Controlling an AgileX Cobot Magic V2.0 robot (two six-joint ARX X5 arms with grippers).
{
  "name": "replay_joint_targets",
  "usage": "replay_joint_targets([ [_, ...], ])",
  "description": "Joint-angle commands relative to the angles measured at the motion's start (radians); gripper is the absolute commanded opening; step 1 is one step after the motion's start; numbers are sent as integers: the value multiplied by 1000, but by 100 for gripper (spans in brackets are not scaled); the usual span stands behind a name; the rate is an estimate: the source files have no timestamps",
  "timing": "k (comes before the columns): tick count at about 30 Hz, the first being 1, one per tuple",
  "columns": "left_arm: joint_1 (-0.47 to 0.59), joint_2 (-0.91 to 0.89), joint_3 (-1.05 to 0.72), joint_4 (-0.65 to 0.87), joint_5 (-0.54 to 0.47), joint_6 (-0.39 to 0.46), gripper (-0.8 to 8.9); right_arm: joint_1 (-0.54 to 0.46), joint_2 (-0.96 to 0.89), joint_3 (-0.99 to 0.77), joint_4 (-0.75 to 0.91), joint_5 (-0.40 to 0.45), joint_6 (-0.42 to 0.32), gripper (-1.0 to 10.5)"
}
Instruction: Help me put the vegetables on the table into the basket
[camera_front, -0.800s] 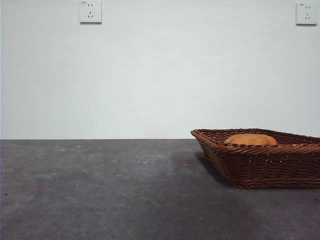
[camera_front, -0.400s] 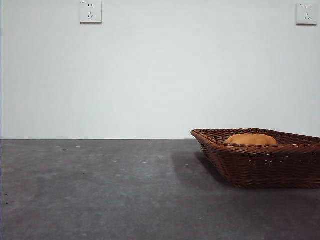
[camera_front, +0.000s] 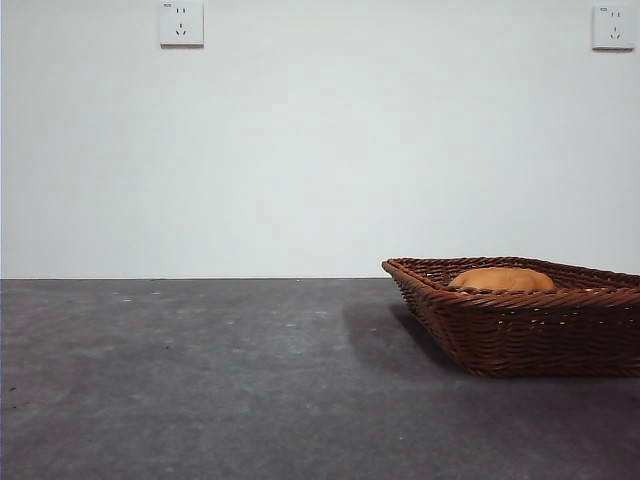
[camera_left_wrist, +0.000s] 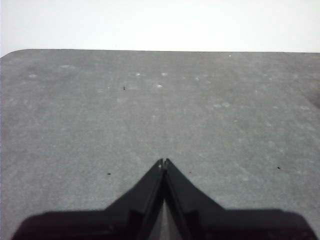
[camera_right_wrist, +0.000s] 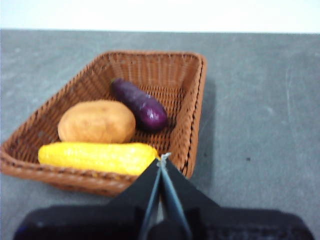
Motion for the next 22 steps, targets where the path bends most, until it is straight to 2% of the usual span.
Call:
replay_joint_targets([
  [1,3,1,-11,7,1,-6,-4,8,-3,-13,8,21,23,2],
  [22,3,4,-11,7,1,-6,-4,8,-2,-13,6,24,24,1],
])
